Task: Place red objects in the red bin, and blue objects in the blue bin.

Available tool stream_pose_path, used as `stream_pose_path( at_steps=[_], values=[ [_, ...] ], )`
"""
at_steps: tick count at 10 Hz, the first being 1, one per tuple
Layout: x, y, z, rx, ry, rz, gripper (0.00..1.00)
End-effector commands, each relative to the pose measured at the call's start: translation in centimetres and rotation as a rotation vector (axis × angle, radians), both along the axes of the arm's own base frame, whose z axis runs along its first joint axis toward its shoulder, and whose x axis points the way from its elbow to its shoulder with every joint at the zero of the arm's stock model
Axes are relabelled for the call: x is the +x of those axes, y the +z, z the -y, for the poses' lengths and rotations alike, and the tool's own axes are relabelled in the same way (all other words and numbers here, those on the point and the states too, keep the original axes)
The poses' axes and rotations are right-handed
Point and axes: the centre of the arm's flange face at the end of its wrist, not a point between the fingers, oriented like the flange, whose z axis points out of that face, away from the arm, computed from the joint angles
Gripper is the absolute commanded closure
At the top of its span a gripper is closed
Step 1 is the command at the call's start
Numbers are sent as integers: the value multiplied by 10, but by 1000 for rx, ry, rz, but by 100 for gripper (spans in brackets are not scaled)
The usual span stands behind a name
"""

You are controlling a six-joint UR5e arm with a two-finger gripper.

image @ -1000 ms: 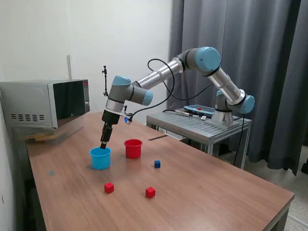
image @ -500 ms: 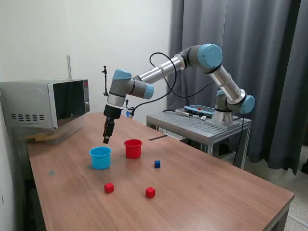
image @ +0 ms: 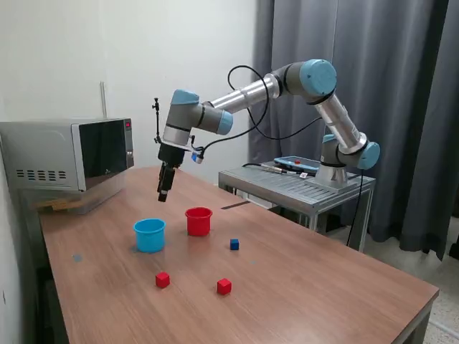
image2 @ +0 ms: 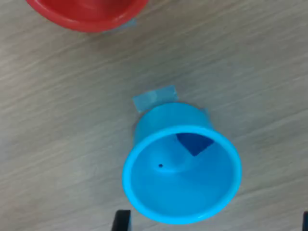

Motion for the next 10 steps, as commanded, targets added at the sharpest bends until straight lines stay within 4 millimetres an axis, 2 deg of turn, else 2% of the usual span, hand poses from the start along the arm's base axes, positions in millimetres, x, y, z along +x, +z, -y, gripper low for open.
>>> stream_pose_path(
  at_steps=[1, 3, 8, 9, 10],
  values=[
    [13, 13, 9, -27, 9, 96, 0],
    [21, 27, 18, -34, 15, 125, 0],
    [46, 53, 74, -57, 70, 233, 0],
    [51, 52, 93, -58, 92, 241, 0],
    [57, 54, 96, -60, 93, 246, 0]
  ],
)
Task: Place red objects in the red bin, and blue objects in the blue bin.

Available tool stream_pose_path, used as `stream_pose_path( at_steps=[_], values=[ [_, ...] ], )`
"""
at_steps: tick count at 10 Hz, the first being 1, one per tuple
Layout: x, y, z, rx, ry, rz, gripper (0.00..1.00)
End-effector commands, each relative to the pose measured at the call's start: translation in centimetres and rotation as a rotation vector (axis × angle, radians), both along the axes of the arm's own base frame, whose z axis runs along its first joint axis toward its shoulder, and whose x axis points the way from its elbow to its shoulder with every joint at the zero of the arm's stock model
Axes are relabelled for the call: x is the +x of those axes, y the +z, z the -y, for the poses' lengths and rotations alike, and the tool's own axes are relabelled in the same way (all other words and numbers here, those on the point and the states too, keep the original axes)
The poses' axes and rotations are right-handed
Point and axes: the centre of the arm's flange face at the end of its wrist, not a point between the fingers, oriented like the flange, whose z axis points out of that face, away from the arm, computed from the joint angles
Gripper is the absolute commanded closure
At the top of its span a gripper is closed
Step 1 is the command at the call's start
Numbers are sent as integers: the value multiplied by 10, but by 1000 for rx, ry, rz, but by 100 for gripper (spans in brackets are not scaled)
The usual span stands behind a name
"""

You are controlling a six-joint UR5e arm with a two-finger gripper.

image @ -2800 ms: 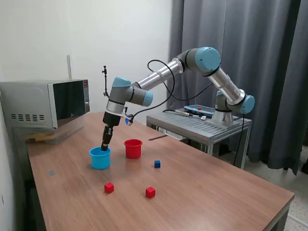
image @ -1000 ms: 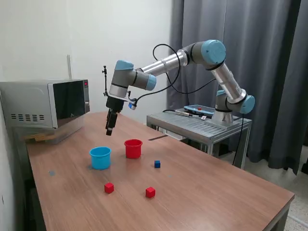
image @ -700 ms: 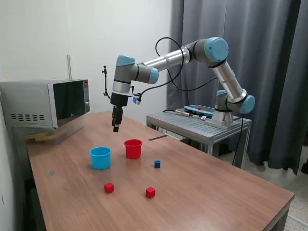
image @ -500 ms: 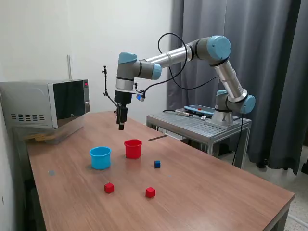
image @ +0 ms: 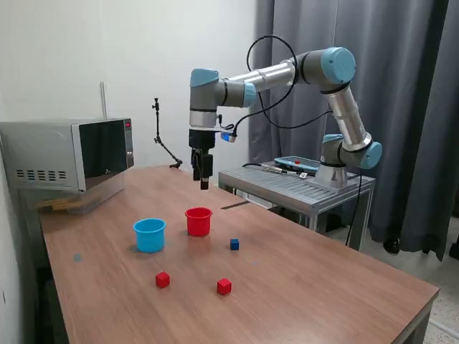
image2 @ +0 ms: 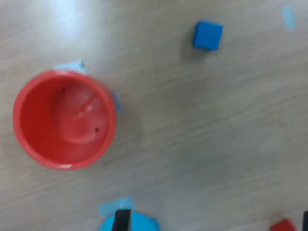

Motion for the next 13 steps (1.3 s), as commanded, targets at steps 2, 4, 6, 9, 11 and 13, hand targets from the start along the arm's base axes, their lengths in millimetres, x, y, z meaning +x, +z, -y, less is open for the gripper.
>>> stream_pose_path(
  at_steps=[2, 4, 6, 9, 11, 13],
  values=[
    [20, -2, 23, -15, 10, 33, 0],
    [29, 0, 32, -19, 19, 40, 0],
    [39, 1, 39, -22, 25, 49, 0],
    [46, -5, 50, -57, 33, 62, 0],
    [54, -20, 60, -79, 37, 92, 0],
    [73, -40, 70, -121, 0, 117, 0]
  ],
)
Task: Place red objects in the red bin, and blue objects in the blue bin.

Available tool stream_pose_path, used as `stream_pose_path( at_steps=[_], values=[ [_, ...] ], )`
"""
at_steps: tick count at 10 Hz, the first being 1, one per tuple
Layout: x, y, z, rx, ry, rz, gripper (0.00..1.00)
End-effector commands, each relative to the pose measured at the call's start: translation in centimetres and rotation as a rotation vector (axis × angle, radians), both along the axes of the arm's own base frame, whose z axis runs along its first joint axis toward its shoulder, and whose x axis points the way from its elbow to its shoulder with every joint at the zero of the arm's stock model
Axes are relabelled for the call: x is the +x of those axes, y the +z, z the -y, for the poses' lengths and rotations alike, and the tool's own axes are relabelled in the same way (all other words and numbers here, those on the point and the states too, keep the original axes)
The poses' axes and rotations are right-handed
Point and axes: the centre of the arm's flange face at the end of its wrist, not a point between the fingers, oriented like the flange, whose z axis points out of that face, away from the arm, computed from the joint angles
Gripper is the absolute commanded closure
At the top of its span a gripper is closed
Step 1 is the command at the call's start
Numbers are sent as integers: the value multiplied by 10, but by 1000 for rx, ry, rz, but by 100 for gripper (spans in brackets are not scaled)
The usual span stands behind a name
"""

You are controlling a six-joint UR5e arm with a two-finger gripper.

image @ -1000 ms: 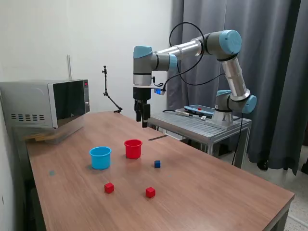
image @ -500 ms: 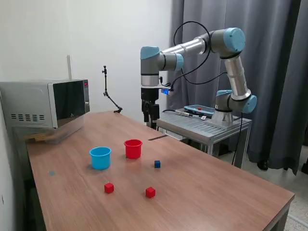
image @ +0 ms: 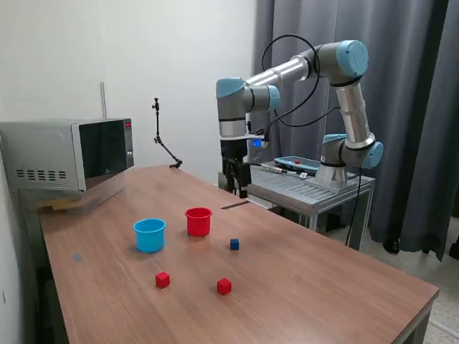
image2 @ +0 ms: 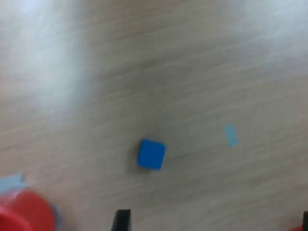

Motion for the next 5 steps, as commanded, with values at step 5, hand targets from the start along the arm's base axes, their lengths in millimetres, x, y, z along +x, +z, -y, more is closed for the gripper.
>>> stream_pose_path(
  at_steps=[5],
  values=[
    [30, -32, 8, -2, -71, -100, 0]
  ],
)
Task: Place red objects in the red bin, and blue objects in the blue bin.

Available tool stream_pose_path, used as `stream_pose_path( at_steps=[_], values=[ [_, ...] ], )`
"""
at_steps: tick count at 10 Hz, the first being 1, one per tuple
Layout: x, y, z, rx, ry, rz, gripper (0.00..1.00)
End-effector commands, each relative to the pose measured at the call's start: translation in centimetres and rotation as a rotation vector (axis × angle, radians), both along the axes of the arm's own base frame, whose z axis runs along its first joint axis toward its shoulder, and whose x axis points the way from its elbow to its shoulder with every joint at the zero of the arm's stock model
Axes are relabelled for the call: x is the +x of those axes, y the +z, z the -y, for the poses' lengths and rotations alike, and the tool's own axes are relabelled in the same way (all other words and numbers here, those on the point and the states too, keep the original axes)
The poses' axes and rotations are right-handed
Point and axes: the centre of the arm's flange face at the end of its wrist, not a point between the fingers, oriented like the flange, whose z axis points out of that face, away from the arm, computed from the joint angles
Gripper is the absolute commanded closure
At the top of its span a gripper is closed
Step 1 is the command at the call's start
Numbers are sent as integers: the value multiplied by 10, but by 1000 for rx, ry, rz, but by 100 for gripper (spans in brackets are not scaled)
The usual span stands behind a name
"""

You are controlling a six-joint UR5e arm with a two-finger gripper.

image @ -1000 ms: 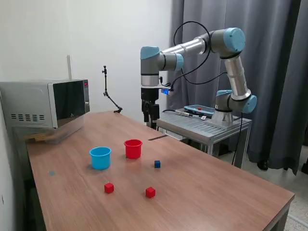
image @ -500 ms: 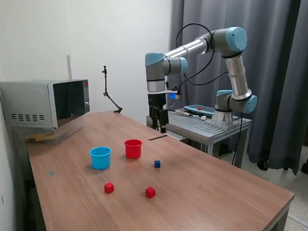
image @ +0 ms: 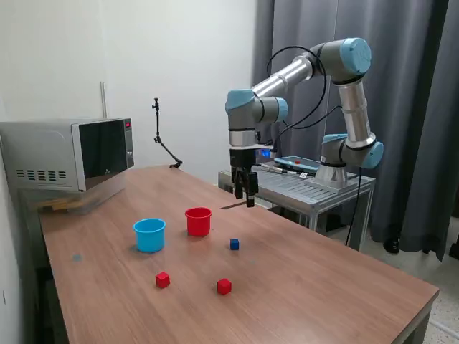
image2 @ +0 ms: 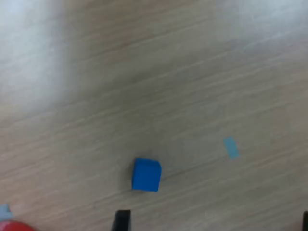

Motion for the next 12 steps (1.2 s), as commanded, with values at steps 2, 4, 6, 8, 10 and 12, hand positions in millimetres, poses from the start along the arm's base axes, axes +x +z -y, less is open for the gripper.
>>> stream_pose_path(
  at_steps=[2, 4, 6, 8, 10, 12],
  values=[
    [16, -21, 1, 15, -12, -96, 0],
    [29, -35, -2, 61, -40, -127, 0],
    [34, -41, 2, 69, -66, -130, 0],
    [33, -48, 0, 118, -115, -125, 0],
    [28, -57, -3, 145, -148, -129, 0],
    [23, -73, -2, 144, -149, -135, 0]
  ],
)
